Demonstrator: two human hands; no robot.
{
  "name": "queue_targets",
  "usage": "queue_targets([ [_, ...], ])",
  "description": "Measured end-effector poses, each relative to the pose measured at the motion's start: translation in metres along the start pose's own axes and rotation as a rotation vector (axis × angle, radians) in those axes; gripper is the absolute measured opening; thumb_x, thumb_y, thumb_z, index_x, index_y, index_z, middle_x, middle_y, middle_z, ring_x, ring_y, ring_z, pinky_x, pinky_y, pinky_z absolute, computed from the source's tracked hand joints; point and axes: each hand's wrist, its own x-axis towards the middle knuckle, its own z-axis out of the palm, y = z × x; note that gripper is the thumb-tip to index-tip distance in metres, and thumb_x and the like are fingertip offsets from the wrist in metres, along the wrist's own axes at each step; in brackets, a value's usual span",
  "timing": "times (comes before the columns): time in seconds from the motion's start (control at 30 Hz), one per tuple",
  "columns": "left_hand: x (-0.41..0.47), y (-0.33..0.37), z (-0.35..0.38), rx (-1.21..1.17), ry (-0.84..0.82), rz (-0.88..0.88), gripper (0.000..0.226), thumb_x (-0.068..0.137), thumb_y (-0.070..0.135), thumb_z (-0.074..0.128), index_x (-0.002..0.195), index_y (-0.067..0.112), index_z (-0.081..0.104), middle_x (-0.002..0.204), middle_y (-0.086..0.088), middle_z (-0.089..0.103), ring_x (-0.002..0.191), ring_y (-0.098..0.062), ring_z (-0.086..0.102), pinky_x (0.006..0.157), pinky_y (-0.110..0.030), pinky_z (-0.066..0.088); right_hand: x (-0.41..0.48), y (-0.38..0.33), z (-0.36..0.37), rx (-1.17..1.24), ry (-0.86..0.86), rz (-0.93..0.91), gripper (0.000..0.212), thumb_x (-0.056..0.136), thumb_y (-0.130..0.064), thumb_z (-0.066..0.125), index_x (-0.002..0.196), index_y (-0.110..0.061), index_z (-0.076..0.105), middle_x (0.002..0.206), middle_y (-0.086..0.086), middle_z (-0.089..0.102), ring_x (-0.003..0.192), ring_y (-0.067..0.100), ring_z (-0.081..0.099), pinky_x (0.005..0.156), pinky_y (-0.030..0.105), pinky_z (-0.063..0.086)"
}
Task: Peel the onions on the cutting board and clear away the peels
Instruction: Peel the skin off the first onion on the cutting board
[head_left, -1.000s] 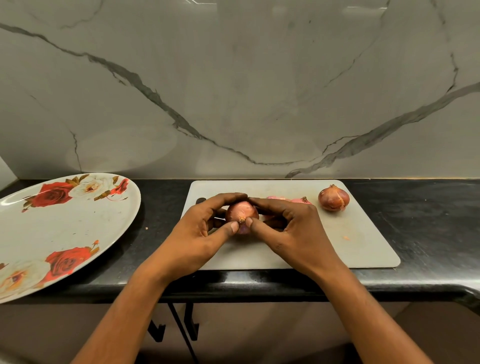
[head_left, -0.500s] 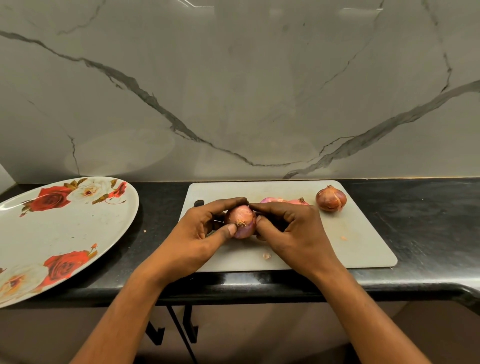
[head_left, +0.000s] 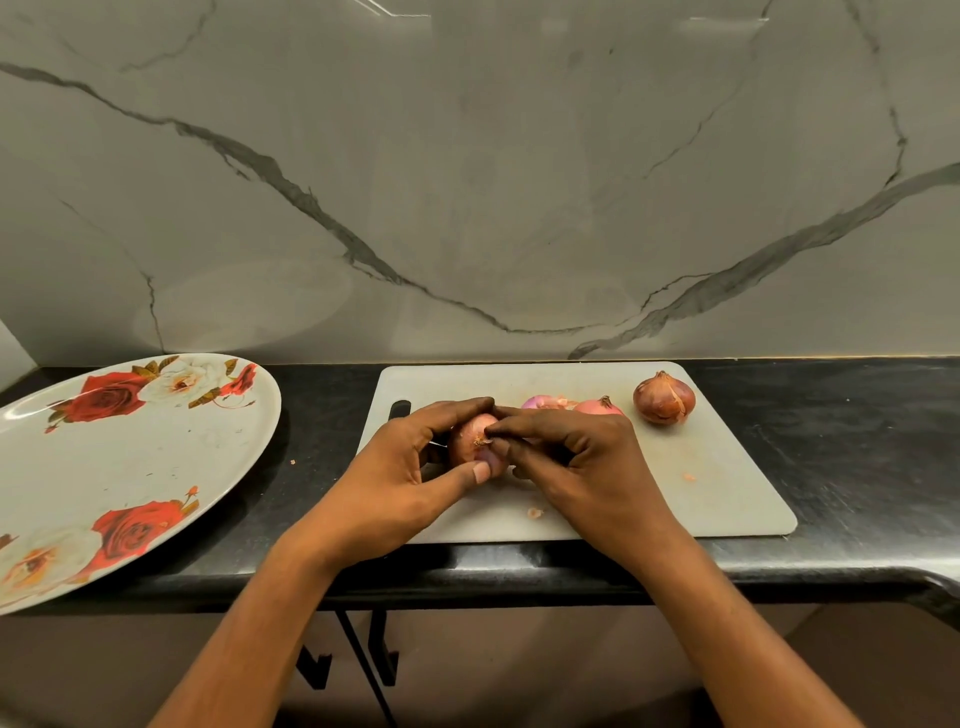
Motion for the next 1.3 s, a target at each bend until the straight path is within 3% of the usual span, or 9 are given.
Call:
queue_targets([
  [0.13,0.0,-0.001,-0.002,-0.008,-0.008,-0.008,0.057,0.093,0.02,0.077,0.146,0.029,0.058,0.137,0.021,0.064,0.133,-0.002,0.057,0.108,-0.018,0.048,0.0,0.0,0.002,-0.023,0.014,0.009,0.018,0.1,-0.008,0.072,0.114,-0.015,0.081,0.098,-0.009,0.078,0.091,0.012,0.076,0.078,0.036,0.064],
  [0.3,-0.001,-0.002,-0.003,0.005,0.0,-0.007,0.058,0.094,0.014,0.077,0.146,0.032,0.058,0.14,0.022,0.062,0.133,-0.003,0.057,0.108,-0.025,0.052,0.0,-0.002,0.002,0.049,0.094,0.103,0.012,0.1,-0.008,0.071,0.108,-0.014,0.079,0.092,-0.006,0.079,0.082,0.011,0.079,0.074,0.036,0.066],
  [0.4,-0.001,-0.003,-0.004,0.023,0.023,-0.008,0.058,0.093,0.018,0.078,0.145,0.034,0.058,0.14,0.022,0.061,0.131,-0.004,0.059,0.109,-0.03,0.053,-0.001,-0.003,0.0,0.056,0.144,0.14,0.013,0.097,-0.011,0.075,0.107,-0.017,0.081,0.093,-0.01,0.08,0.083,0.007,0.079,0.076,0.038,0.067],
  [0.57,0.0,-0.003,-0.002,0.027,0.071,0.011,0.058,0.088,0.031,0.082,0.141,0.036,0.06,0.136,0.015,0.064,0.126,-0.011,0.063,0.104,-0.033,0.057,-0.003,-0.013,-0.001,0.017,0.104,0.071,0.02,0.09,-0.026,0.084,0.108,-0.017,0.083,0.097,-0.012,0.081,0.09,0.002,0.077,0.08,0.028,0.065],
  [0.67,-0.001,-0.003,-0.002,0.012,0.086,0.013,0.057,0.085,0.037,0.082,0.139,0.036,0.062,0.134,0.014,0.065,0.123,-0.011,0.064,0.101,-0.033,0.058,-0.001,-0.011,0.0,-0.031,0.079,0.028,0.017,0.091,-0.025,0.083,0.106,-0.017,0.084,0.093,-0.011,0.08,0.087,0.009,0.077,0.076,0.034,0.065],
  [0.8,-0.001,-0.004,-0.001,-0.003,0.087,0.013,0.055,0.088,0.024,0.083,0.138,0.033,0.062,0.132,0.012,0.066,0.12,-0.012,0.066,0.099,-0.034,0.06,0.0,-0.004,-0.001,-0.043,0.077,0.043,0.009,0.097,-0.022,0.077,0.101,-0.018,0.083,0.088,-0.011,0.079,0.082,0.015,0.077,0.074,0.043,0.063],
  [1.03,0.0,-0.004,-0.002,-0.106,0.098,0.006,0.055,0.09,0.014,0.081,0.138,0.03,0.062,0.133,0.011,0.066,0.12,-0.015,0.068,0.098,-0.031,0.059,-0.001,0.0,0.0,0.058,0.13,0.202,0.006,0.094,-0.012,0.078,0.094,-0.017,0.082,0.083,-0.008,0.079,0.081,0.016,0.079,0.077,0.047,0.065],
  [1.17,0.0,-0.004,-0.002,-0.127,0.11,-0.001,0.056,0.086,0.018,0.084,0.136,0.031,0.062,0.131,0.014,0.066,0.118,-0.013,0.069,0.095,-0.028,0.06,-0.001,-0.002,0.0,0.062,0.12,0.212,0.018,0.091,-0.006,0.079,0.105,-0.017,0.082,0.094,-0.009,0.081,0.086,0.01,0.08,0.081,0.038,0.066],
  [1.3,0.0,-0.005,0.0,-0.138,0.107,0.012,0.056,0.086,0.014,0.085,0.135,0.029,0.063,0.131,0.013,0.065,0.119,-0.016,0.069,0.094,-0.03,0.061,-0.001,-0.007,0.0,0.09,0.064,0.202,0.029,0.094,-0.015,0.078,0.123,-0.015,0.079,0.107,-0.006,0.081,0.095,0.002,0.078,0.086,0.031,0.065],
])
